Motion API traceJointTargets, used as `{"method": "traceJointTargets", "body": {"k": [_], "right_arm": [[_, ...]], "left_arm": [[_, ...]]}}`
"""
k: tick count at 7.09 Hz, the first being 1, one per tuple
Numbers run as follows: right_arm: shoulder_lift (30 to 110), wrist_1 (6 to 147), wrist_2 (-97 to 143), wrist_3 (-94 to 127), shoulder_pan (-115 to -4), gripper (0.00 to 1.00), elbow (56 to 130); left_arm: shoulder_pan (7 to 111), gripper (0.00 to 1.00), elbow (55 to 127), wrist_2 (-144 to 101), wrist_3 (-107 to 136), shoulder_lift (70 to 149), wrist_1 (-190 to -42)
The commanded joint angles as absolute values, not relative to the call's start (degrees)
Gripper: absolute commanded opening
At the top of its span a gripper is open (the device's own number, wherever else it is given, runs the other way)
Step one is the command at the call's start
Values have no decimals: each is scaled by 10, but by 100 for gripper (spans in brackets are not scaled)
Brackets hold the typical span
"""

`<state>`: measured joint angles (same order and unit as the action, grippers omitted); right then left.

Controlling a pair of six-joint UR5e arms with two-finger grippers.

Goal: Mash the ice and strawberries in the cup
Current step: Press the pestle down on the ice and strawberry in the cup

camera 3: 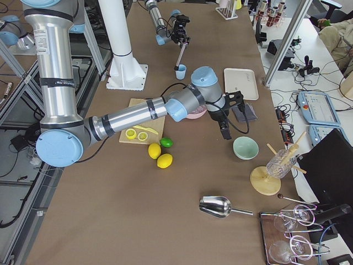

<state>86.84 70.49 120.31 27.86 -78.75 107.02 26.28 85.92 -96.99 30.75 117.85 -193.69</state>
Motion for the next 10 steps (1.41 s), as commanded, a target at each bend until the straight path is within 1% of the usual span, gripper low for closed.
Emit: {"method": "traceJointTargets", "body": {"k": [1,10], "right_arm": [[869,705,1203,279,-788,100,1072],[867,705,1203,279,-784,100,1071]], "left_arm": [[273,0,867,-971,308,1179,-1936],[285,0,853,-971,308,1174,-1926]]}}
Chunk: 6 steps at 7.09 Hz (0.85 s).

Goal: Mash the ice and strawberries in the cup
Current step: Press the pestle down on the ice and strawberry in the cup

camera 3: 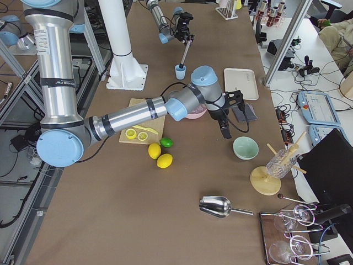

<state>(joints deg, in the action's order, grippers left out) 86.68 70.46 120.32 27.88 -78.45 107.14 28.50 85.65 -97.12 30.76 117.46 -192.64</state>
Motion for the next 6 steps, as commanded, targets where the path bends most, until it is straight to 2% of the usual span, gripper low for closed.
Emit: {"method": "traceJointTargets", "body": {"k": [1,6], "right_arm": [[867,705,1202,279,-784,100,1071],[866,704,1202,279,-783,100,1070]], "left_arm": [[286,0,847,-971,308,1174,-1927],[280,0,829,-970,308,1178,-1926]]}}
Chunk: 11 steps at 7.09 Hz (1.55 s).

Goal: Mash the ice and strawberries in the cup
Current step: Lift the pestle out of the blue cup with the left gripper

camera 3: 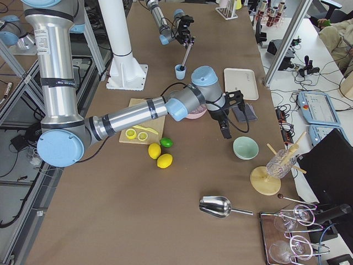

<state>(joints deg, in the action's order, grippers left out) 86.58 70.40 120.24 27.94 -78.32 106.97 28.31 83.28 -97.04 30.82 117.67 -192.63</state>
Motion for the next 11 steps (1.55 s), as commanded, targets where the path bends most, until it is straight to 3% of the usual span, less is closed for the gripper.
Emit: {"method": "traceJointTargets", "body": {"k": [1,5,7,9,11], "right_arm": [[866,704,1201,279,-783,100,1070],[867,705,1193,280,-783,100,1069],[867,706,1193,279,-783,100,1065],[868,706,1194,279,-783,100,1063],[868,706,1198,280,-782,100,1063]], "left_arm": [[280,0,829,-969,308,1178,-1926],[286,0,835,-971,317,1187,-1912],[317,0,873,-994,361,1194,-1844],[379,0,931,-1060,402,1189,-1773],[459,0,935,-1118,472,1201,-1714]]}}
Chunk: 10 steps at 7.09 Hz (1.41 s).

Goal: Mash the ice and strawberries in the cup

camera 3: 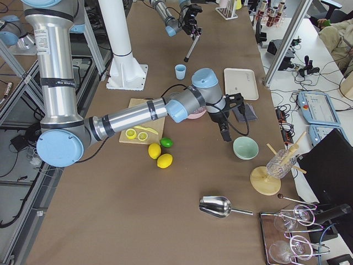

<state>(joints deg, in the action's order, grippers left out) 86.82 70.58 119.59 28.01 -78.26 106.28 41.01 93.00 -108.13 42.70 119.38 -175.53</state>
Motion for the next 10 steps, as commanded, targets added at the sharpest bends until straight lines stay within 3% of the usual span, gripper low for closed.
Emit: {"method": "traceJointTargets", "body": {"k": [1,7,10], "right_arm": [[868,706,1198,286,-780,100,1063],[869,707,1196,288,-780,100,1062],[869,707,1194,288,-779,100,1060]], "left_arm": [[501,0,934,-1153,482,1211,-1667],[663,0,904,-1298,529,1212,-1500],[763,0,826,-1415,523,1215,-1461]]}}
